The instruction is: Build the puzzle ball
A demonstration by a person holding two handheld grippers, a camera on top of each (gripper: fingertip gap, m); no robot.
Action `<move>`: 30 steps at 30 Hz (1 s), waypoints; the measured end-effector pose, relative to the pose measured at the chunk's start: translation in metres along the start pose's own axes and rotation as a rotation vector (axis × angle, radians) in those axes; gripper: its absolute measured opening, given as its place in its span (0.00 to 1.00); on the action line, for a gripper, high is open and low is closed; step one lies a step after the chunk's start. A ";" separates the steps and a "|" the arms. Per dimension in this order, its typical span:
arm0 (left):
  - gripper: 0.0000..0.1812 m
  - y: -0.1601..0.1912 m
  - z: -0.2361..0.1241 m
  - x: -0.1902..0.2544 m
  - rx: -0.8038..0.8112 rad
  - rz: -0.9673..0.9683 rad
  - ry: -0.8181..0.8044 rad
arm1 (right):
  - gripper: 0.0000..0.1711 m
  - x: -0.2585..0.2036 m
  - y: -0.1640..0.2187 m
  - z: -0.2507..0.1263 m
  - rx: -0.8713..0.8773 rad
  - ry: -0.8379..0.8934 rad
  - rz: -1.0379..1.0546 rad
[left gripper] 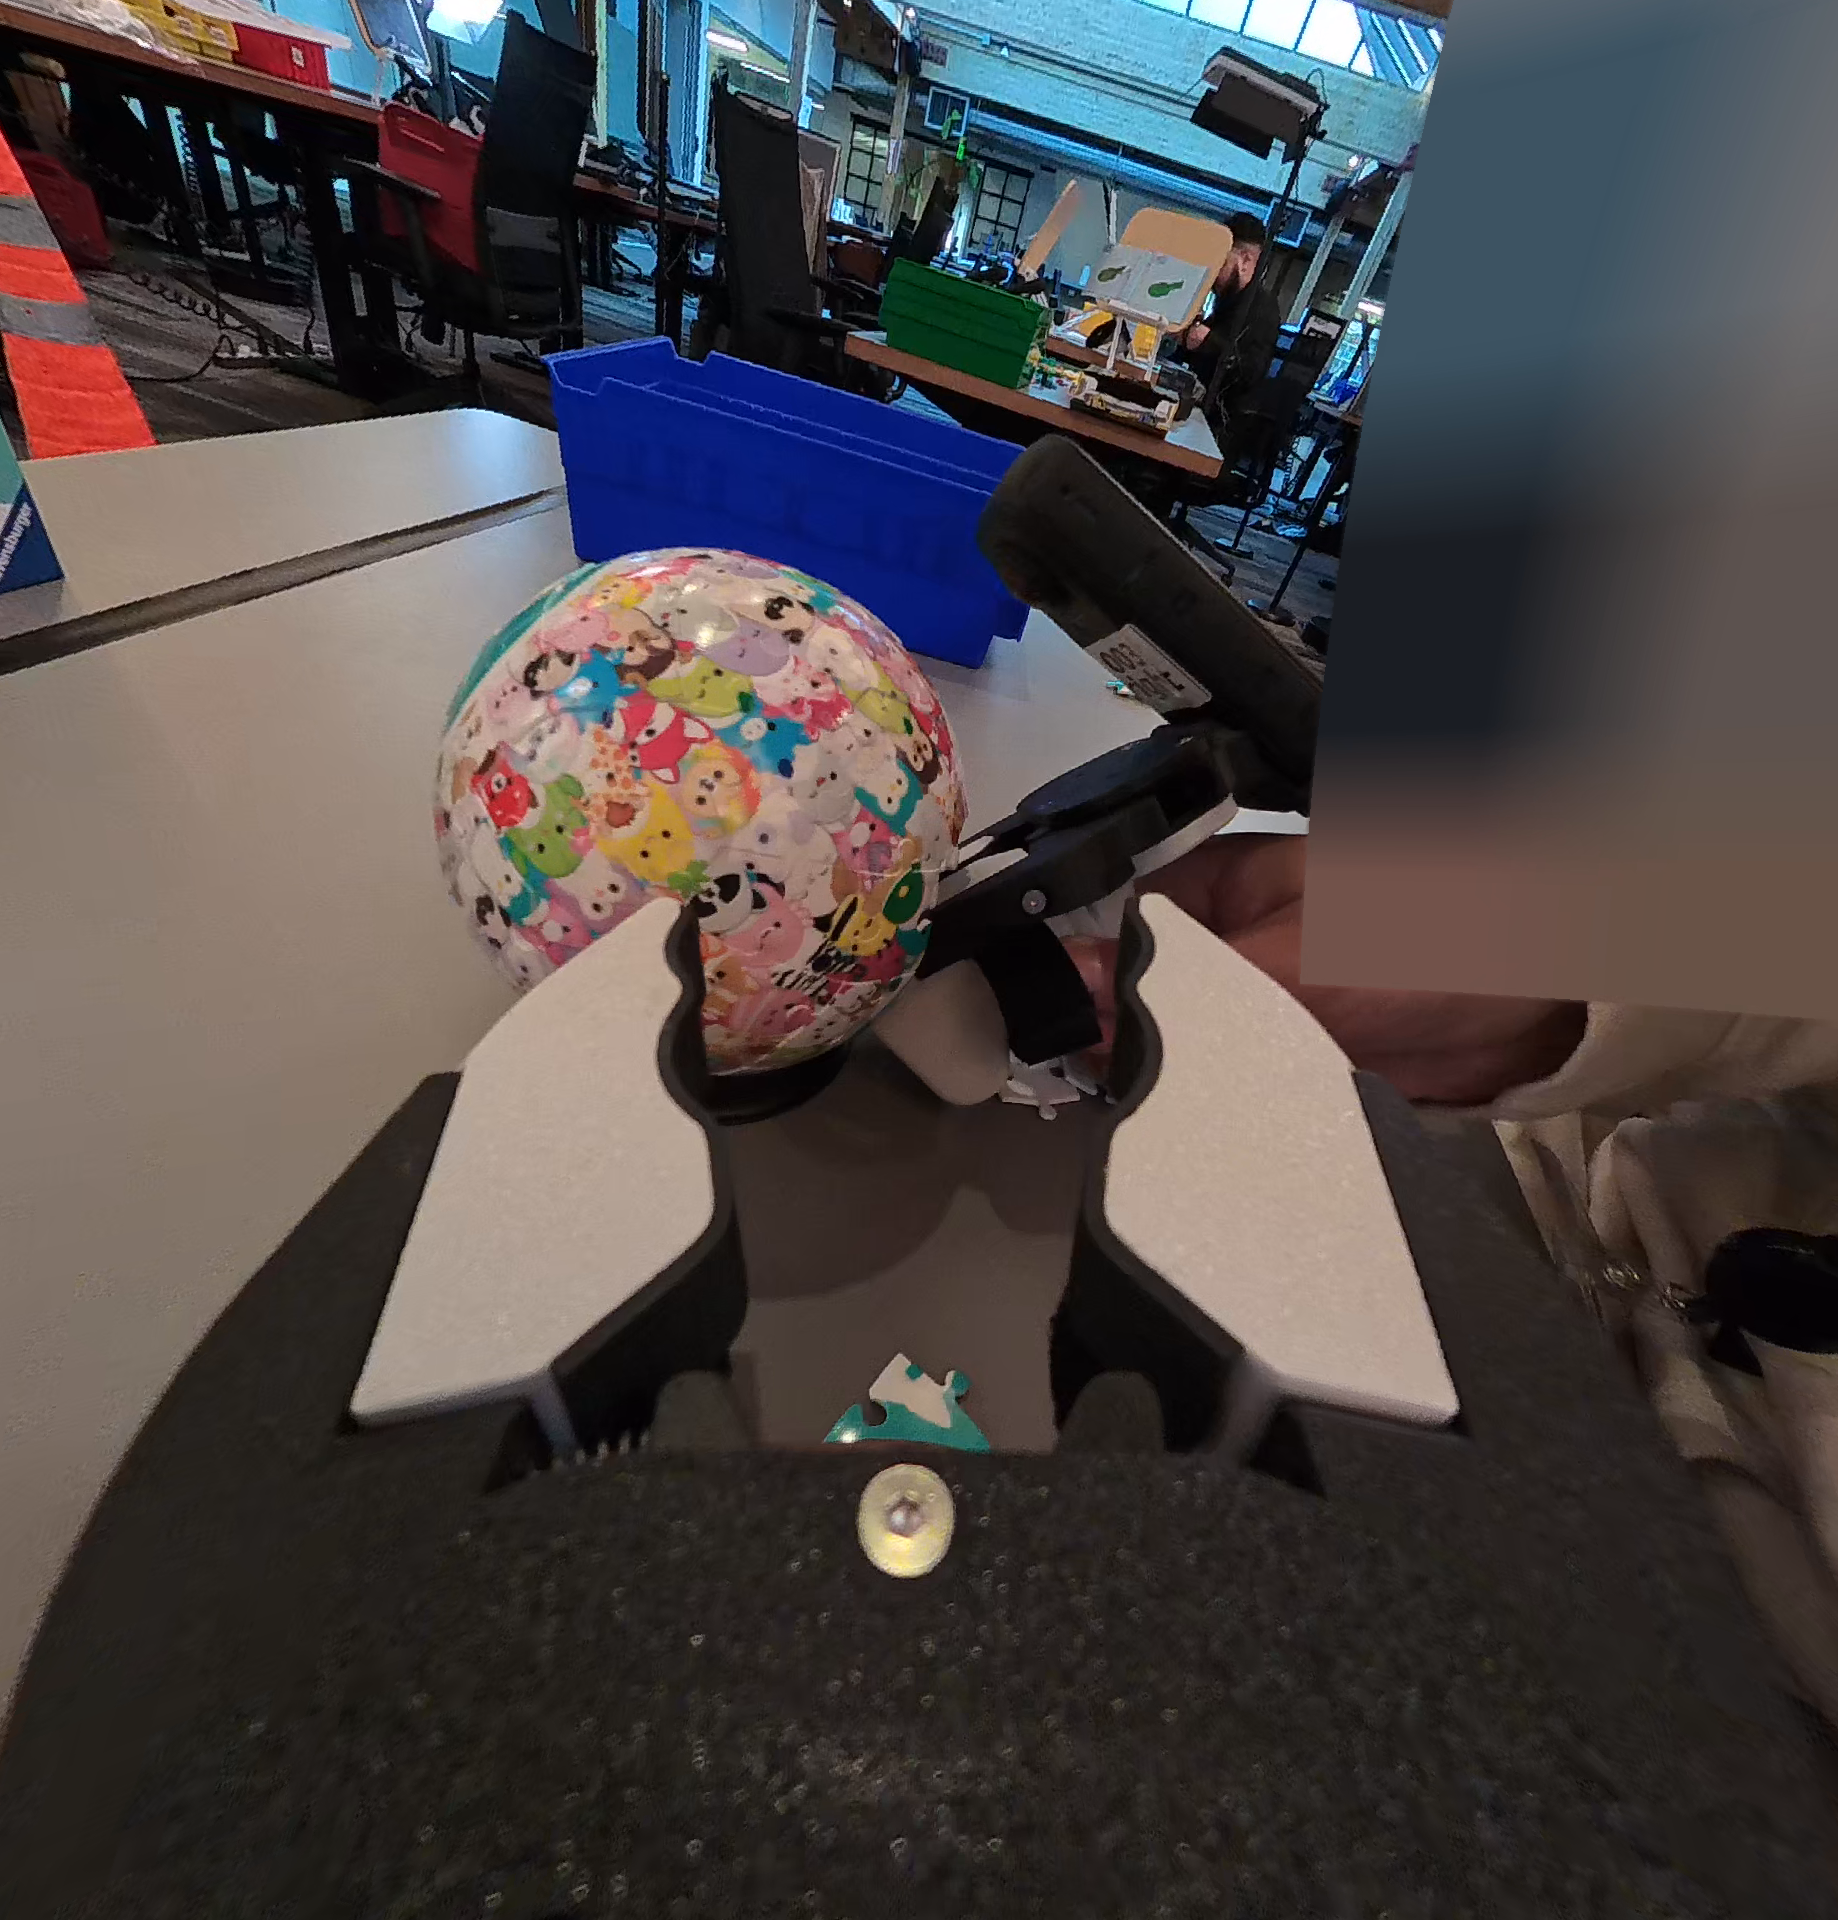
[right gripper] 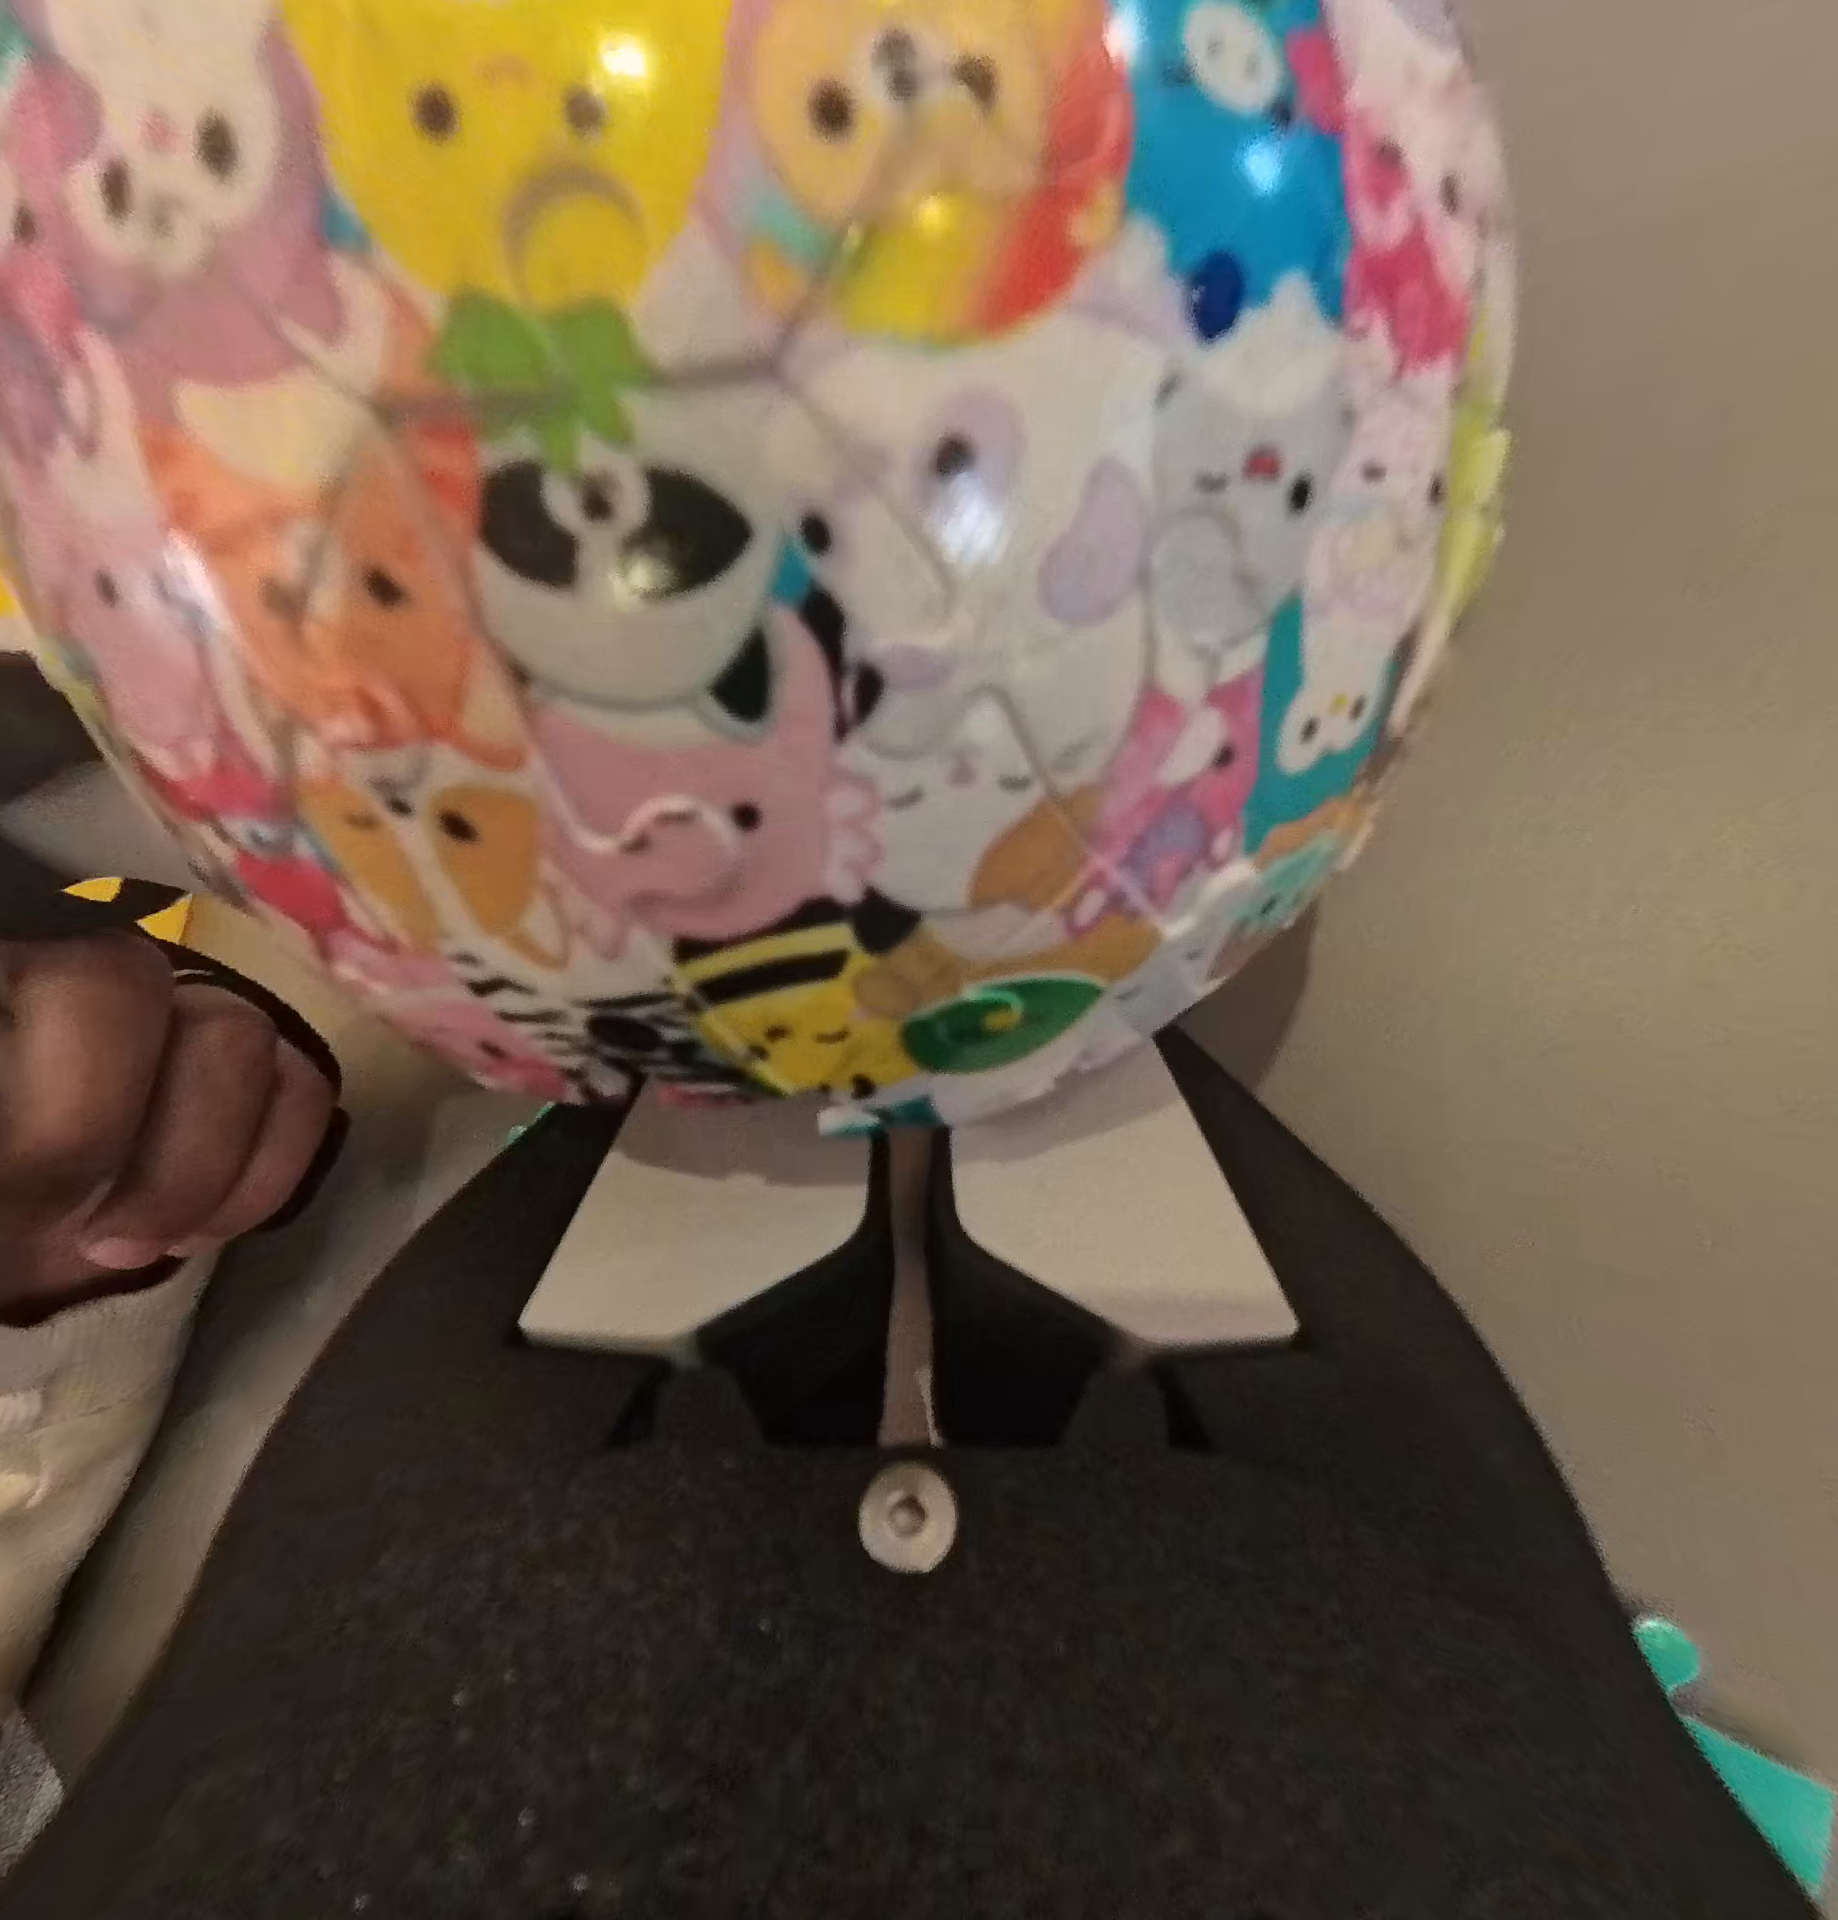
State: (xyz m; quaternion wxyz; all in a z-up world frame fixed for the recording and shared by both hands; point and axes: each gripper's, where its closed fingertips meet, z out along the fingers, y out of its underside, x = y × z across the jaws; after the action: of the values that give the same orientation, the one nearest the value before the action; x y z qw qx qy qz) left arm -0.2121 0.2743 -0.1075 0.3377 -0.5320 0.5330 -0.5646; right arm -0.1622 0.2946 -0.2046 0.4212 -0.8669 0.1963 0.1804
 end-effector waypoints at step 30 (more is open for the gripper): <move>0.56 0.072 0.037 -0.040 -0.490 0.188 -0.239 | 0.58 0.053 -0.018 -0.026 -0.243 -0.236 -1.155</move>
State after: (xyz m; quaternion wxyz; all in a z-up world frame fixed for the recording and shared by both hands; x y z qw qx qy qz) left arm -0.1817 0.2880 -0.1913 0.3105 -0.6088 0.6569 -0.3185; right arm -0.1038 0.2743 -0.2031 0.3679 -0.8493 -0.3766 0.0387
